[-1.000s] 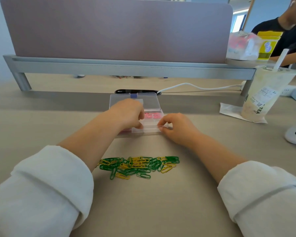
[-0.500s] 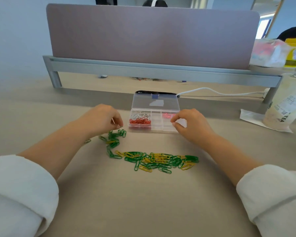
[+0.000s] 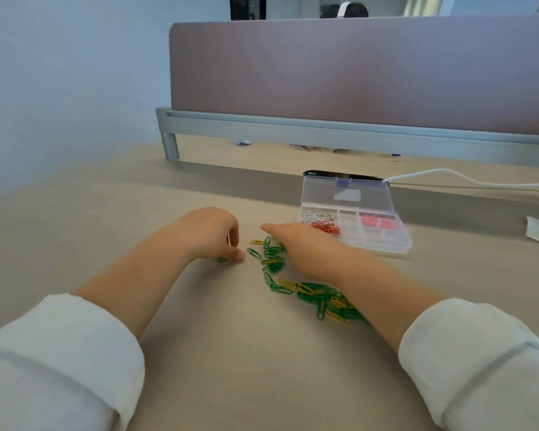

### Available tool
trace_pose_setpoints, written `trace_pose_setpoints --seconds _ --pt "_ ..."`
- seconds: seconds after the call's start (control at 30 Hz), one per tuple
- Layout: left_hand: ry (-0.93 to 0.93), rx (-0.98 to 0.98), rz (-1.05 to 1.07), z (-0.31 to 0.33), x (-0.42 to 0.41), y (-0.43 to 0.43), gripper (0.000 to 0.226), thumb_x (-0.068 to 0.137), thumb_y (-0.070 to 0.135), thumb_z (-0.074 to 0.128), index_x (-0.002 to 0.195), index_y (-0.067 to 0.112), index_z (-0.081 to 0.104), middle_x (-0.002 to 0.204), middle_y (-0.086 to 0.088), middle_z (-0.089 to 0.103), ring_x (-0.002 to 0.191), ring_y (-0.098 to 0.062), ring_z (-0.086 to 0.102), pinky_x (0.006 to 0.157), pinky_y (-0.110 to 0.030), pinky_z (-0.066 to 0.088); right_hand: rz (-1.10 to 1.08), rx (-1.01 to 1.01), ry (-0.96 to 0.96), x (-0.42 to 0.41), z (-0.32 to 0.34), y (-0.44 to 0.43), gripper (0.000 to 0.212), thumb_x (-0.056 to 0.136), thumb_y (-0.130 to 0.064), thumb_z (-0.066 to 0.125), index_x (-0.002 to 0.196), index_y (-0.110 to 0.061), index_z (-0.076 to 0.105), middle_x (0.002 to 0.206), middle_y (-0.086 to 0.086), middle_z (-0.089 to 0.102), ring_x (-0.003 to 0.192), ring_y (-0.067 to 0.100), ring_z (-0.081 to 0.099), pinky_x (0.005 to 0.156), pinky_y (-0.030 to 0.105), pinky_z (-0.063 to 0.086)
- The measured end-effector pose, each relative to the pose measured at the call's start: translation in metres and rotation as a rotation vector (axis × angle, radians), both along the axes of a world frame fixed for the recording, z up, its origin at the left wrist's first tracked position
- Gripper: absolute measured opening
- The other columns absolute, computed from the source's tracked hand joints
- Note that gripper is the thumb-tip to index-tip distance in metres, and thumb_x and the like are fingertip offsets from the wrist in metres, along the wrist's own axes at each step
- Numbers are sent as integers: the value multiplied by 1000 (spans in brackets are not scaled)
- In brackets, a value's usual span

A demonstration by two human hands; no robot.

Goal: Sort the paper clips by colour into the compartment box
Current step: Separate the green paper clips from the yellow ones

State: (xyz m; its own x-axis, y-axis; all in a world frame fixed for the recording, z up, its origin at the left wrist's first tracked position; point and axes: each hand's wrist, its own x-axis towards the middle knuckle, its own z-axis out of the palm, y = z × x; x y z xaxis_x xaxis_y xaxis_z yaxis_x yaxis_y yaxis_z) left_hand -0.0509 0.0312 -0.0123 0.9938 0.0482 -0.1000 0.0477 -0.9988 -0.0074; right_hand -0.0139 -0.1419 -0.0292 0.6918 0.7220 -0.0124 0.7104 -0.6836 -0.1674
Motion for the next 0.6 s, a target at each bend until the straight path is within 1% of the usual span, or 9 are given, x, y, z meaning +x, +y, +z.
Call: trace_pose_setpoints --seconds 0.07,0.13,0.23,0.27,0.33,0.37,0.43,0.53,0.6 --pt "-6 -64 -33 0 1 -1 25 81 35 67 99 18 64 91 5 57 85 -11 50 72 -22 37 -6 -33 -19 -1 -1 1 73 89 3 43 148 -27 13 137 11 46 121 29 48 96 38 45" --pt "-20 -118 -68 -1 2 -3 19 81 29 68 97 18 66 87 7 56 82 -10 51 67 -20 36 -26 31 -3 2 -4 0 72 88 5 41 147 -30 15 129 9 54 112 27 54 91 40 49" --pt "-66 -190 -114 -5 2 -6 17 80 26 70 94 18 67 85 7 57 80 -9 51 59 -13 35 -61 207 88 7 -7 -8 67 86 10 41 140 -29 34 122 1 61 110 20 57 93 37 49" --pt "-89 -209 -124 -6 2 -7 18 79 26 70 95 18 66 85 7 57 79 -9 51 60 -12 36 -64 255 100 8 -8 -11 61 86 9 42 135 -26 42 117 0 63 108 18 58 93 34 49" --pt "-135 -235 -131 -6 1 -8 22 79 26 70 99 18 65 88 7 57 79 -9 51 64 -17 38 -57 324 80 11 -10 -15 49 88 9 44 126 -20 55 110 0 66 103 16 60 92 32 50" --pt "-152 -246 -132 -5 0 -7 25 80 27 70 103 18 64 90 7 57 80 -9 52 67 -18 39 -57 339 57 12 -11 -16 46 88 9 44 123 -19 58 111 0 66 103 15 60 93 31 50" --pt "-131 -248 -150 -3 -2 -5 32 82 26 68 112 21 61 98 8 57 83 -9 55 72 -20 40 -62 308 10 12 -10 -18 49 87 10 45 122 -21 60 117 0 64 107 14 58 94 28 48" --pt "-15 -215 -210 -1 -5 -1 38 83 24 66 120 24 58 111 6 56 89 -9 60 84 -24 44 -32 156 4 11 -8 -19 59 84 13 44 126 -26 57 130 -1 57 119 18 52 98 31 44" --pt "29 -201 -230 -1 -6 -1 38 82 24 67 119 24 59 113 6 56 91 -8 61 88 -25 44 8 87 31 10 -6 -21 62 82 14 42 127 -25 57 134 -3 54 123 18 49 103 33 41"
